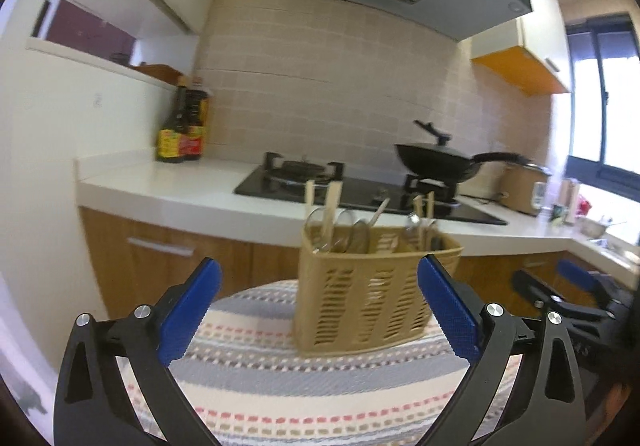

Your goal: Organize utensils

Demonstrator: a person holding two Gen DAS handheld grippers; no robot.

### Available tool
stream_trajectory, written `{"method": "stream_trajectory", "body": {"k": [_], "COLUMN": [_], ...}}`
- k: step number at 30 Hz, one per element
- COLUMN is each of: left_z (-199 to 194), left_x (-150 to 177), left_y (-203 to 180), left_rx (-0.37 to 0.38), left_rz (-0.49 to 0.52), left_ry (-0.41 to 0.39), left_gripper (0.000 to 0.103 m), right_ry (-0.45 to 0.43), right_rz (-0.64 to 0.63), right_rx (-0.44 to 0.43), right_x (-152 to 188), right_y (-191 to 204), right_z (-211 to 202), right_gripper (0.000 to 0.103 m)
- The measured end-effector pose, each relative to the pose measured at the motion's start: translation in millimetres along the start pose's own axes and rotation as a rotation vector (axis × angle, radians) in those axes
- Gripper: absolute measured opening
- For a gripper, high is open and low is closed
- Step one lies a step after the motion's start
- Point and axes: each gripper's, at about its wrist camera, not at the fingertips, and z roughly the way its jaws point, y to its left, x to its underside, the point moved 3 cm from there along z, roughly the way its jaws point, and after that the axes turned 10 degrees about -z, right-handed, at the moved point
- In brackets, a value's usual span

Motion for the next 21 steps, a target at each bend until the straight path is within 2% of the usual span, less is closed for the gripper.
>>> {"method": "stream_trajectory", "body": {"k": [2,7,11,21], "left_z": [0.9,-4.3,5.5,12.5], "left_x": [11.1,26.3,35.5,43.5], "left_y": [-0.1,-4.6,-2.8,-12.2], "left_rx": [-0.036,-0.087,-0.079,-0.111], "left_rz": [0.010,0.057,0.063,0.153], "left_ry": [-0.020,-0.092,-0.035,-0.016], "left_gripper": [0.095,0.095,0.095,0.095], "right_ry": [-0.008,-0.001,0.030,0.053], "right_rz": [-0.019,0.015,0.040,0.083], "right_rx": [0.033,-0.027,-0.040,-0.068], "right_x": [8.9,14.9,22.5,24.9], "right_y": [4.6,5.9,-0.6,-10.0], "right_z": [-2.0,-0.3,7.2,9.2], "right_gripper": [0.095,0.095,0.095,0.095]}}
